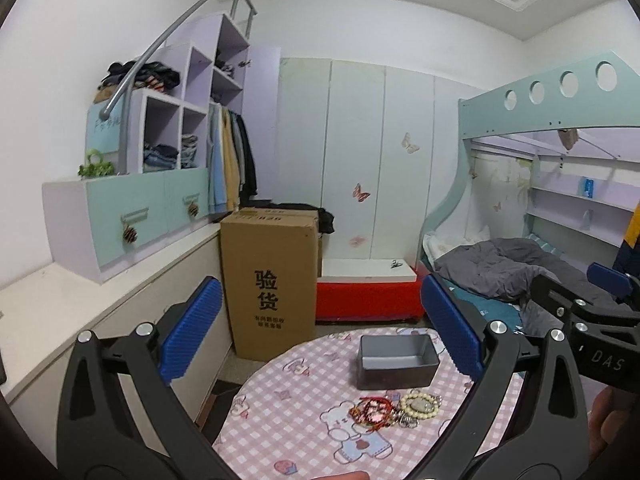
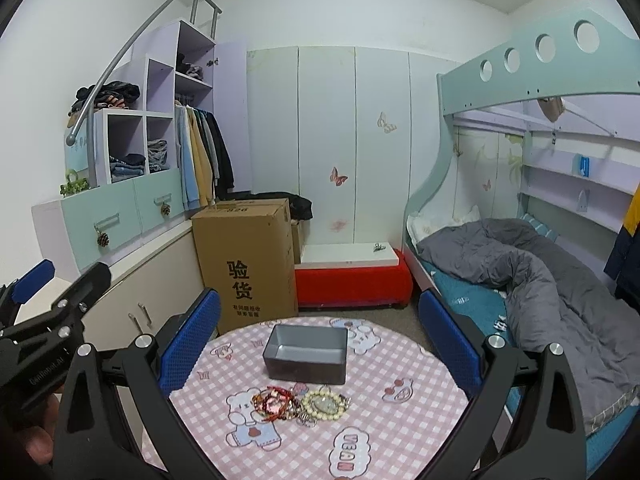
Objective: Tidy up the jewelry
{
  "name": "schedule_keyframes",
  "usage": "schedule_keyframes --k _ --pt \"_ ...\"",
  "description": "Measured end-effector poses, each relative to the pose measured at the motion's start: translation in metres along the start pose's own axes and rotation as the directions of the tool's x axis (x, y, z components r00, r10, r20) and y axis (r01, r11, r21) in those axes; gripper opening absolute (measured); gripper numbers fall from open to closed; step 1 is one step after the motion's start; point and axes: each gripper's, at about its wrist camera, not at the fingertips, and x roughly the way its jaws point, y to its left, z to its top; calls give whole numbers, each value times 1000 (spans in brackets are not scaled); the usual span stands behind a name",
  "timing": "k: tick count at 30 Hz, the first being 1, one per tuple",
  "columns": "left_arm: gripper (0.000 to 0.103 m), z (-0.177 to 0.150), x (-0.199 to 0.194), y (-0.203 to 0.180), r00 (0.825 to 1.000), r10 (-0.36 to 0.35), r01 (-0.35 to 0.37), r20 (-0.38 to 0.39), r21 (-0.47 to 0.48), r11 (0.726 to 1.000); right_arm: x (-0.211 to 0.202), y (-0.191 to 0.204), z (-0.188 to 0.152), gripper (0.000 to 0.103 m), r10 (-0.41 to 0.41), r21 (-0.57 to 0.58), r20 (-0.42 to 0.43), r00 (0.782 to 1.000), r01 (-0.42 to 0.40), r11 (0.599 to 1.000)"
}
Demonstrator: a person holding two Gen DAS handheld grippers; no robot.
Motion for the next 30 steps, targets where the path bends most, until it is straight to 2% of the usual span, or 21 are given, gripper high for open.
schedule_keyframes --k 12,23,30 --pt "97 -3 20 -4 1000 -4 4 -24 5 1000 16 -2 5 95 -6 11 -19 1000 6 1000" --pt "97 -1 12 -8 999 23 -23 27 7 1000 16 -6 12 95 3 7 0 1000 -3 1000" --pt "97 -8 24 -7 1000 23 -23 -11 1 1000 24 -7 10 95 3 11 -12 1000 -3 1000"
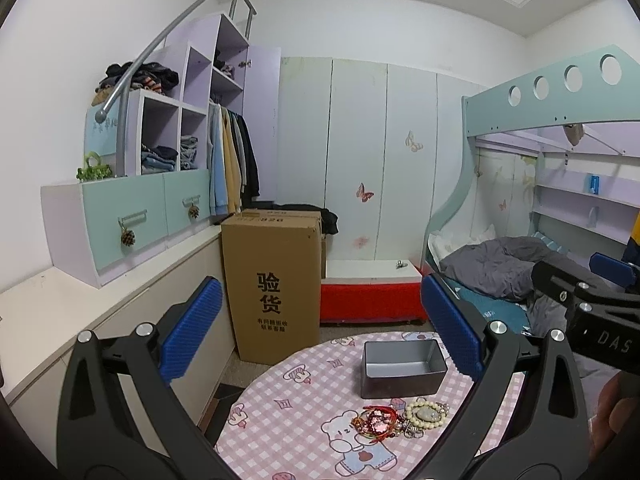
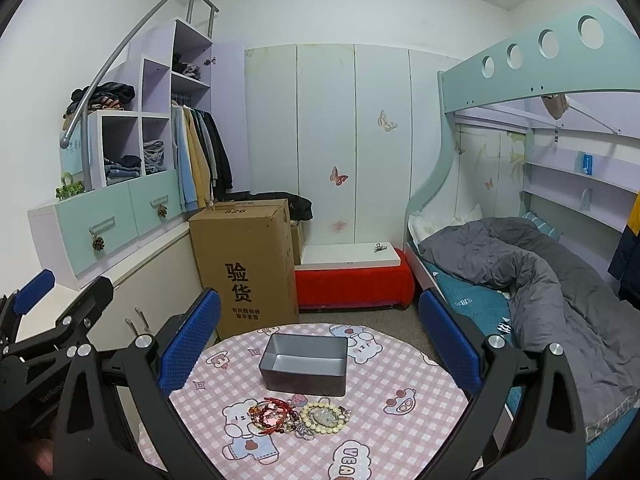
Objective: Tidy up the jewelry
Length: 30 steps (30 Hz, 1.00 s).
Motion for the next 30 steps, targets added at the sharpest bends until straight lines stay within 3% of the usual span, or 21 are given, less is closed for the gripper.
schedule_keyframes --k 6,10,14,17,22,30 --pt "97 -18 29 0 997 5 -4 -80 16 1000 18 -5 -9 95 -8 -6 -36 999 8 1000" --pt "97 -49 64 7 977 13 -9 -211 24 1000 42 -16 -27 95 -30 6 -113 993 31 1000" --pt "97 -93 103 8 937 6 6 -348 32 999 66 -27 -49 95 -44 19 -197 979 48 999" --pt "97 -125 131 3 897 2 26 -441 56 998 81 -34 -66 95 -57 21 -255 965 65 998" --pt "97 -169 166 -9 836 0 61 -548 94 994 98 -41 -90 95 -64 24 -332 941 76 997" --pt "97 -197 197 -18 785 -9 106 -619 120 987 119 -47 -126 95 -37 30 -435 900 56 998"
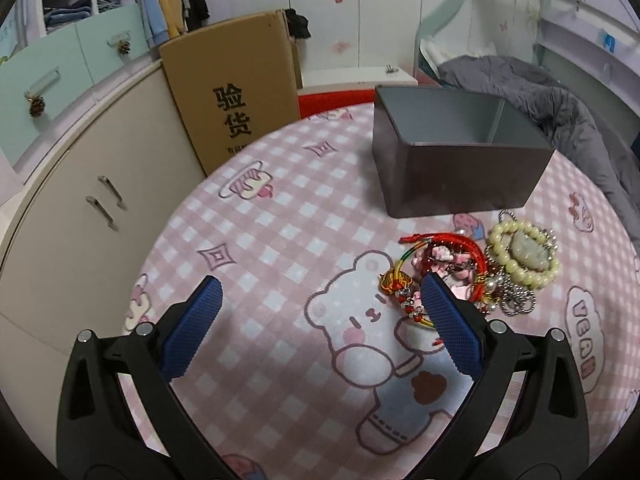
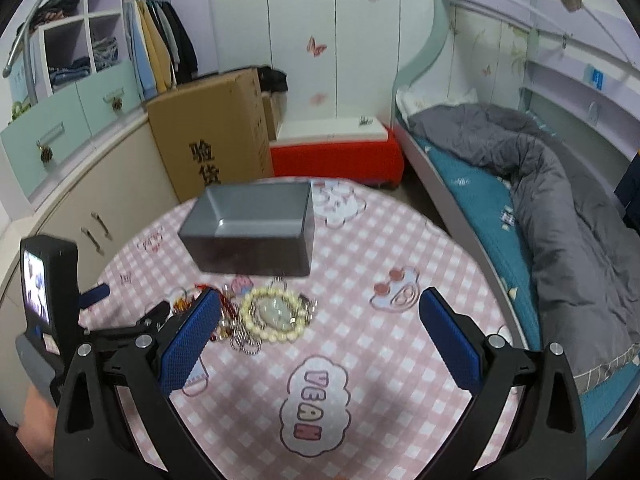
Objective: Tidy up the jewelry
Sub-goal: 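Lower the left tool onto the red cord bracelet and close it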
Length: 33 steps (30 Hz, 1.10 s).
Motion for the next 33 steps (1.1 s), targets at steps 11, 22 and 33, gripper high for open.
schedule_keyframes --k 11,22,33 --pt "17 -2 21 -5 983 -171 171 -74 -6 985 29 0 -28 95 35 -13 -111 993 -36 999" --pt "9 -6 -19 15 968 -250 251 19 -42 967 45 -6 -36 95 105 19 -144 984 -104 994" --pt "9 -15 -48 45 975 -214 219 67 -80 972 58 36 -34 71 284 -57 -183 941 -299 953"
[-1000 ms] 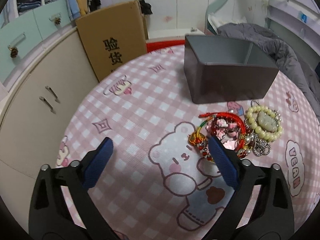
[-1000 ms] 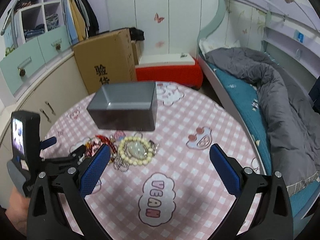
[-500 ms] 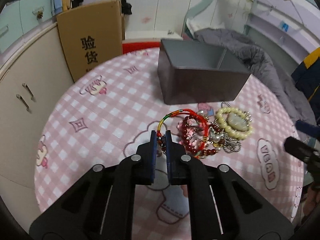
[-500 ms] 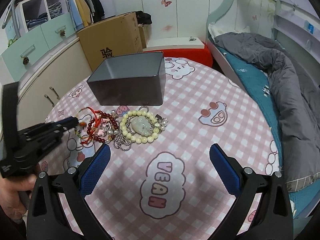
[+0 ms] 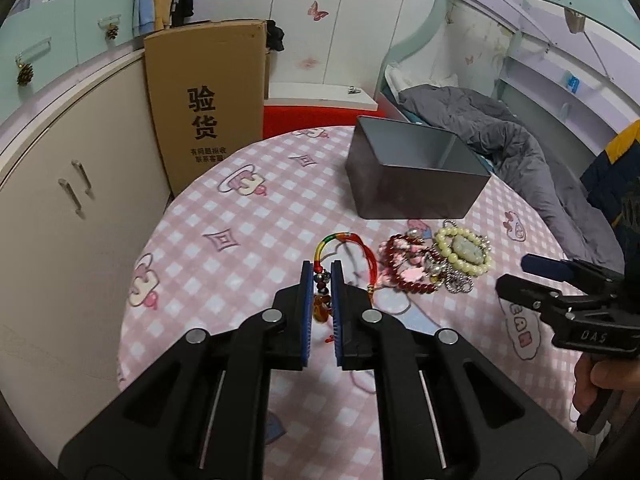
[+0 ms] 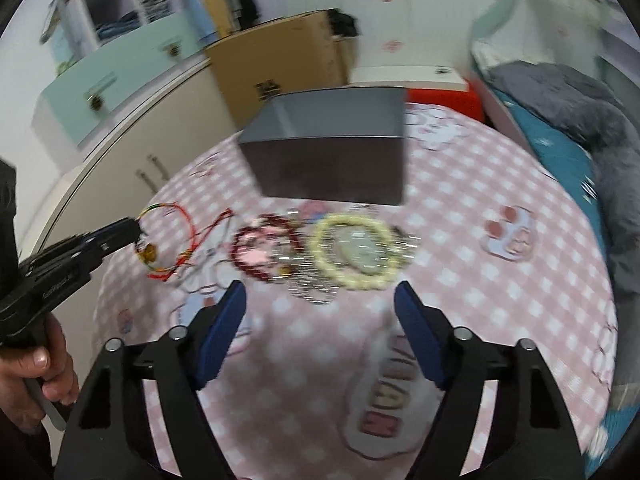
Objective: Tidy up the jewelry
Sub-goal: 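Lower the left tool onto the red cord bracelet and close it, then grasp the dark red bead bracelet with the right tool while the left tool holds the cord bracelet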
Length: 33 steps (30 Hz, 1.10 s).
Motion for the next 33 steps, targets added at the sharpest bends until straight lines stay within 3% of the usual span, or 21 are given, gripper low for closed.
schedule_keyframes --k 8,13,17,18,20,21,22,27,33 --pt "9 -14 5 16 999 12 -14 -43 -41 999 17 30 -1 68 60 -95 -47 997 -64 993" --pt "9 -20 19 17 996 28 -32 -88 -47 998 33 48 13 47 114 -173 -53 992 -122 977" --pt "9 -24 35 16 993 21 -28 -112 -59 998 54 55 22 39 91 -242 -66 994 -105 965" --pt "10 -25 36 15 994 23 -29 -109 -55 998 67 57 20 29 56 -270 -101 993 -81 959" --pt "9 -25 39 12 995 29 -32 -93 -34 999 69 61 14 20 33 -337 -58 998 -51 940" --pt "9 -26 40 12 995 26 -30 -92 -35 999 68 62 11 11 30 -353 -47 998 -45 935" --pt "9 -25 40 14 996 17 -21 -91 -47 999 68 61 10 7 35 -350 -55 998 -52 935" --pt "9 -23 31 17 996 -34 28 -77 -80 996 39 40 10 7 148 -227 4 989 -143 963" --pt "9 -5 1 9 995 -98 97 -4 -79 992 -8 6 28 7 319 -50 101 942 -316 948"
